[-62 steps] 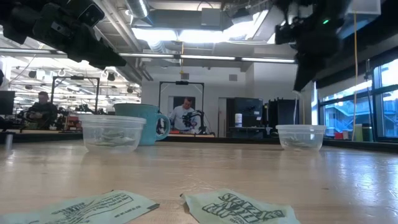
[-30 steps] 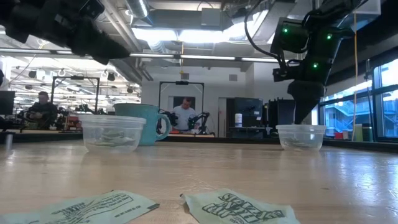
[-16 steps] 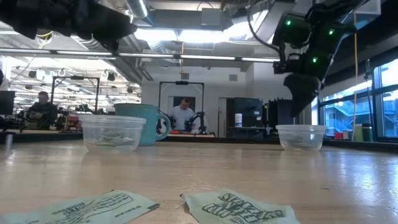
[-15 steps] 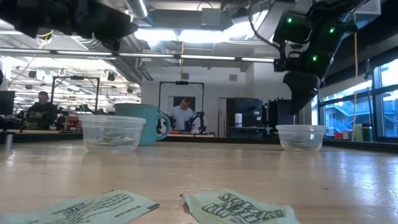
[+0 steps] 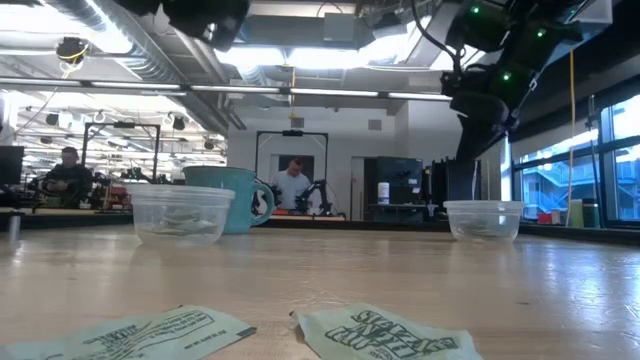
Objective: Pick and place Stevia / Truvia into bins
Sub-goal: Put the white stevia packet into the left transparent container
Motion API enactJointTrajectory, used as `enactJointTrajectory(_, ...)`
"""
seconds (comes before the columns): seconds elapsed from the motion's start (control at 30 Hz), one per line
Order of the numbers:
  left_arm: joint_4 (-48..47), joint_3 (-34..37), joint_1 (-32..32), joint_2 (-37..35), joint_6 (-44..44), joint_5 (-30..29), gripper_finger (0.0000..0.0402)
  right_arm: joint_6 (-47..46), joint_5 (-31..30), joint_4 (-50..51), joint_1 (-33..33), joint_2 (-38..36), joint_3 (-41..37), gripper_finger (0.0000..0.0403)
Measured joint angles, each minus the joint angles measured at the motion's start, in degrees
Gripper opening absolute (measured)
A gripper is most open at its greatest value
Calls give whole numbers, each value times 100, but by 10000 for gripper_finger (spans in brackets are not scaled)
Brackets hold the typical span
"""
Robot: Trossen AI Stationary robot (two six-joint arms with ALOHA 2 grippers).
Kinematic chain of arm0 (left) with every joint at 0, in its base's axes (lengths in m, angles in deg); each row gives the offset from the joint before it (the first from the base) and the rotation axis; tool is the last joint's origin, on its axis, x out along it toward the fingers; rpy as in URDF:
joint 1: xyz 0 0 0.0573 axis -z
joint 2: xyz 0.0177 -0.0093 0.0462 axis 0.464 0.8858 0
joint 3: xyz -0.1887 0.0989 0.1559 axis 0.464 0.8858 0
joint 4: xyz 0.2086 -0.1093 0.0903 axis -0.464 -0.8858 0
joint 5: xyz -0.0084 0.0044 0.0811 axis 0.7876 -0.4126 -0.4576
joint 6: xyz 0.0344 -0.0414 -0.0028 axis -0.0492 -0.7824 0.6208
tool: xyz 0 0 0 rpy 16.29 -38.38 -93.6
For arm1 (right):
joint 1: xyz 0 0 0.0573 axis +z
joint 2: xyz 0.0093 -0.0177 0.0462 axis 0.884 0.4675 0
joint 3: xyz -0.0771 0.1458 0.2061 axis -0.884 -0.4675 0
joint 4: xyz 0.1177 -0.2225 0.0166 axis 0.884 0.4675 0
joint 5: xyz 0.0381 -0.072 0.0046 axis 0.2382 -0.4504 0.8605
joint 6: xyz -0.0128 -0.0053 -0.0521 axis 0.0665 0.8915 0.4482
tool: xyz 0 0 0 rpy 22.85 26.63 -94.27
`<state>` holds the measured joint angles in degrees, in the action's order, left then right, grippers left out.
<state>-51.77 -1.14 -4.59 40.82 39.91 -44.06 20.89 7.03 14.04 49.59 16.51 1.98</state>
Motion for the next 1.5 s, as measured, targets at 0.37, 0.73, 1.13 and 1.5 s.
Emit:
enactJointTrajectory(0.37,104,-1031,622,1757,468,-58,127,161,0,-302,0,0,0,102)
enactJointTrajectory(0.73,133,-1682,624,2996,167,232,122,153,0,-368,1,0,2,102)
enactJointTrajectory(1.13,68,-1682,848,3163,-233,-351,91,162,0,-364,0,0,2,102)
enactJointTrajectory(1.5,135,-1675,918,3682,-362,-398,118,166,0,-363,2,0,4,102)
